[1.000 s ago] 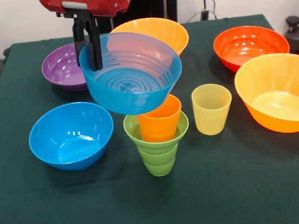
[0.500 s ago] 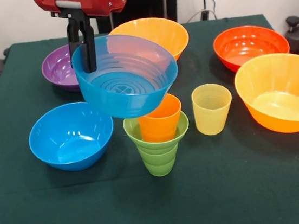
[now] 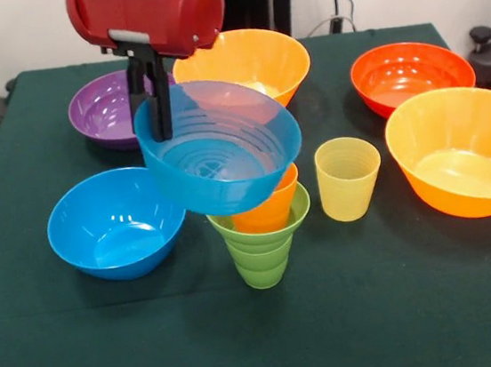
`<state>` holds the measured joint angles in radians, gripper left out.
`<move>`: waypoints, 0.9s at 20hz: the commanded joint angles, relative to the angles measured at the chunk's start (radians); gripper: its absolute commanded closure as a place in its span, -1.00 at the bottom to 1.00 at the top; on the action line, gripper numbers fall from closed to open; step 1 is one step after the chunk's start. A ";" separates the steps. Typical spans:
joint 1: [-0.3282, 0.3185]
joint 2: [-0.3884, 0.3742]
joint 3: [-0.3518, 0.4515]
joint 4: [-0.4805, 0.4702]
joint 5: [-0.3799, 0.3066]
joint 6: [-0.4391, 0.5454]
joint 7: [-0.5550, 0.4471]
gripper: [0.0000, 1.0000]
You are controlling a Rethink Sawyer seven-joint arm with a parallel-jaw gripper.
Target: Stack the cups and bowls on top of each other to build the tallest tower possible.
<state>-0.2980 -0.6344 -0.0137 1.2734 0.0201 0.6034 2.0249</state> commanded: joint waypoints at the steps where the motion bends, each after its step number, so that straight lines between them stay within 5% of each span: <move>1: 0.051 0.079 0.010 0.017 0.024 -0.044 0.195 1.00; 10: 0.084 0.090 -0.027 0.005 0.050 -0.043 0.189 1.00; 18: 0.081 0.045 -0.012 0.102 0.065 -0.087 0.162 1.00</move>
<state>-0.2329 -0.5632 -0.0699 1.2739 0.0632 0.5984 2.0255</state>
